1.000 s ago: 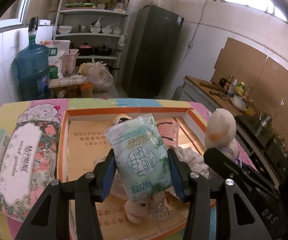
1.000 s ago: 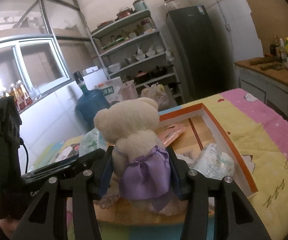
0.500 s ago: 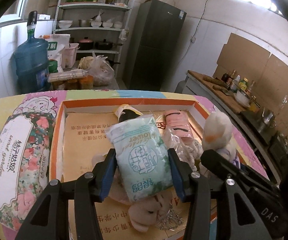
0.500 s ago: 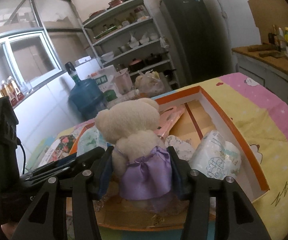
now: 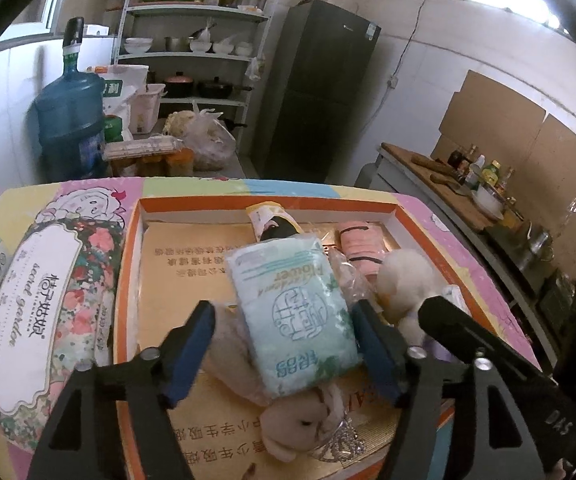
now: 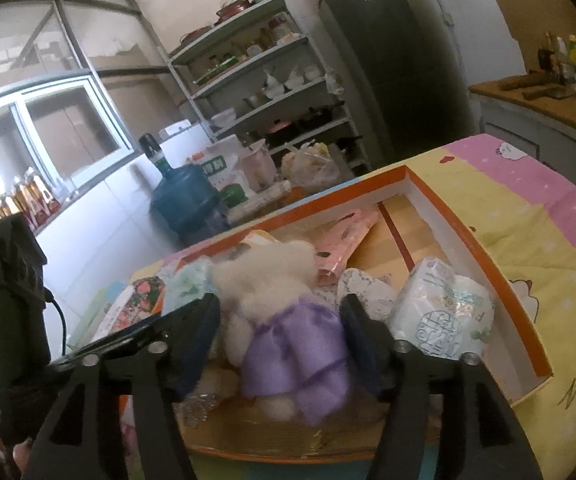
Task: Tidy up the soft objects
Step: 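Lower both tools into the box and open them, releasing bear and tissue pack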
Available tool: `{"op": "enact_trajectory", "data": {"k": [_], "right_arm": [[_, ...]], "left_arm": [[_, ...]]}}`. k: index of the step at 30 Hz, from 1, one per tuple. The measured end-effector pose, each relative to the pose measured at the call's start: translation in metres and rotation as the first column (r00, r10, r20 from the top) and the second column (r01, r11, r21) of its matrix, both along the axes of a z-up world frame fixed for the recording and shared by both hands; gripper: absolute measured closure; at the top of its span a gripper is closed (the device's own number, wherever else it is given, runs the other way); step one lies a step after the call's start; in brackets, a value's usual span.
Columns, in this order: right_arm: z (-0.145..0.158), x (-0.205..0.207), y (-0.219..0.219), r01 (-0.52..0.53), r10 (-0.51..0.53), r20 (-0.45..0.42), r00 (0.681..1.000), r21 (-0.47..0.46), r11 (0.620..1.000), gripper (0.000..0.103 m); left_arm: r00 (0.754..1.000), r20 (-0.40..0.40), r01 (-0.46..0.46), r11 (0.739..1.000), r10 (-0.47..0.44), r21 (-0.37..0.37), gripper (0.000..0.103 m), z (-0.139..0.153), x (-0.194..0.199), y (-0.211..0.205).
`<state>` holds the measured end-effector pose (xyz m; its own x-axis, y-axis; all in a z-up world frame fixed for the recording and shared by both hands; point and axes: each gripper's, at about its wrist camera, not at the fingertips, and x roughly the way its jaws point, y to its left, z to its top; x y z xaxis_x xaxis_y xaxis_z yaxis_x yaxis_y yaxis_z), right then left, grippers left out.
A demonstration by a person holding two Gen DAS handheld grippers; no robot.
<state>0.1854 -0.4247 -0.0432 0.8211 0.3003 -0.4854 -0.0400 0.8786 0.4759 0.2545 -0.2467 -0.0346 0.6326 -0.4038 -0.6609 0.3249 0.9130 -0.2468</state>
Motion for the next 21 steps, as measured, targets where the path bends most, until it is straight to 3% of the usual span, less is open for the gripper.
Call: {"op": "enact_trajectory", "data": {"k": [8, 21], "right_arm": [[0.002, -0.005, -0.002, 0.008, -0.009, 0.027, 1.0, 0.028, 1.0, 0.029], [0.008, -0.013, -0.002, 0.026, -0.027, 0.053, 0.998, 0.02, 0.999, 0.029]], "left_arm": [[0.999, 0.037, -0.016, 1.0, 0.016, -0.001, 0.021, 0.005, -0.007, 0.01], [0.998, 0.065, -0.021, 1.0, 0.02, 0.011, 0.021, 0.016, -0.021, 0.013]]}}
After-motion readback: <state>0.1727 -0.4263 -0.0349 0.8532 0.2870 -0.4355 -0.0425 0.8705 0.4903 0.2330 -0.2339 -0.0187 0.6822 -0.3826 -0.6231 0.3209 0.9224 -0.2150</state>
